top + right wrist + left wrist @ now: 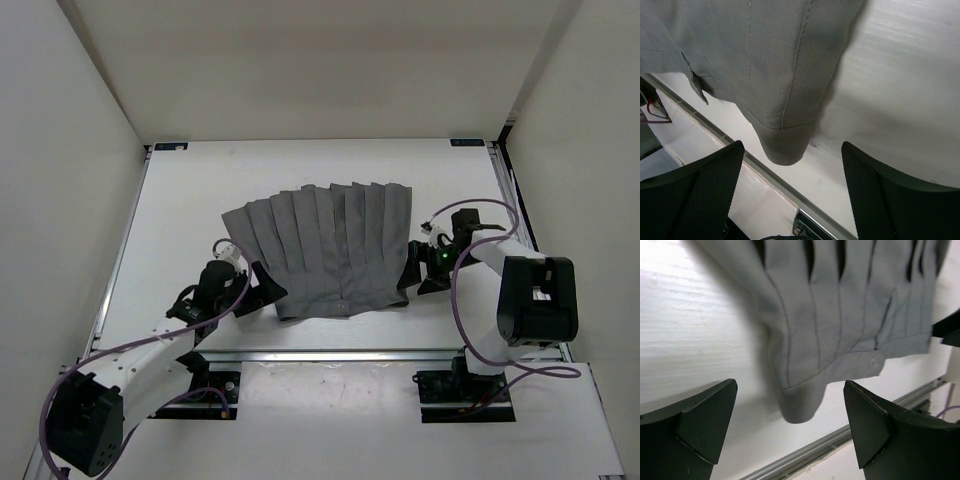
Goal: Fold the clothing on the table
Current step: Fold the skirt
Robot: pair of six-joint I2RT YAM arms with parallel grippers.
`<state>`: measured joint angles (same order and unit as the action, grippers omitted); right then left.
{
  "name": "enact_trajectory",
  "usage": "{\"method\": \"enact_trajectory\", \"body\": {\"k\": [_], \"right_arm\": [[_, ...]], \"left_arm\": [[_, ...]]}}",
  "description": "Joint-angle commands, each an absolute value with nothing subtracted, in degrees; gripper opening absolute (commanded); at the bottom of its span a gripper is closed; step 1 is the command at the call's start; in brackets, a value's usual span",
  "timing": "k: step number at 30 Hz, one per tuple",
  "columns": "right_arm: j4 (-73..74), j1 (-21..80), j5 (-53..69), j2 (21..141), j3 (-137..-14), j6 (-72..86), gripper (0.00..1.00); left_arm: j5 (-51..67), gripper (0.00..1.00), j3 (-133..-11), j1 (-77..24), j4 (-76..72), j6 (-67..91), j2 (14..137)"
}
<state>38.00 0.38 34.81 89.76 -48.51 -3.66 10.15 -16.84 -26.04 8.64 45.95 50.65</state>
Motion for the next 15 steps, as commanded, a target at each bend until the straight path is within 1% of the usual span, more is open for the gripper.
{"method": "enact_trajectory", "body": {"k": [1,3,7,9,10,12,13,14,15], "right_arm": [[36.1,2.5,35.6,90.9,-47.5,-3.7,0.83],[35.5,3.5,35.5,91.2,-47.6,-3.6,0.78],[34.6,6.3,35.9,92.1,-47.6,-3.6,0.75],[34.3,6.9,36.6,92.7,-47.8,-3.4,0.58],[34.7,7.1,36.4,93.3,-47.9,-3.6,0.54],[34.1,7.4,36.0,92.9,-48.6,-3.3,0.34],[34.6,7.4,35.3,92.9,-48.7,-3.3,0.30],[34.2,7.4,35.8,92.8,-48.8,-3.3,0.25],[34.5,6.7,35.8,92.6,-48.8,-2.8,0.18]], "left_arm": [[11.8,0.99,-15.4,-26.9,1.9,49.4,49.6],[12.5,0.99,-14.9,-27.2,0.8,50.0,50.4],[11.7,0.96,-14.8,-29.4,-1.6,50.4,52.9],[11.6,0.90,-14.2,-30.0,-2.3,50.9,53.7],[12.0,0.88,-14.2,-29.8,-2.9,50.8,54.3],[12.3,0.79,-13.9,-28.9,-3.2,50.3,54.8],[12.7,0.74,-13.8,-28.8,-3.5,50.3,55.4],[13.4,0.64,-13.6,-28.0,-3.7,49.8,55.8],[14.1,0.46,-13.9,-27.5,-3.8,49.5,56.0]]}}
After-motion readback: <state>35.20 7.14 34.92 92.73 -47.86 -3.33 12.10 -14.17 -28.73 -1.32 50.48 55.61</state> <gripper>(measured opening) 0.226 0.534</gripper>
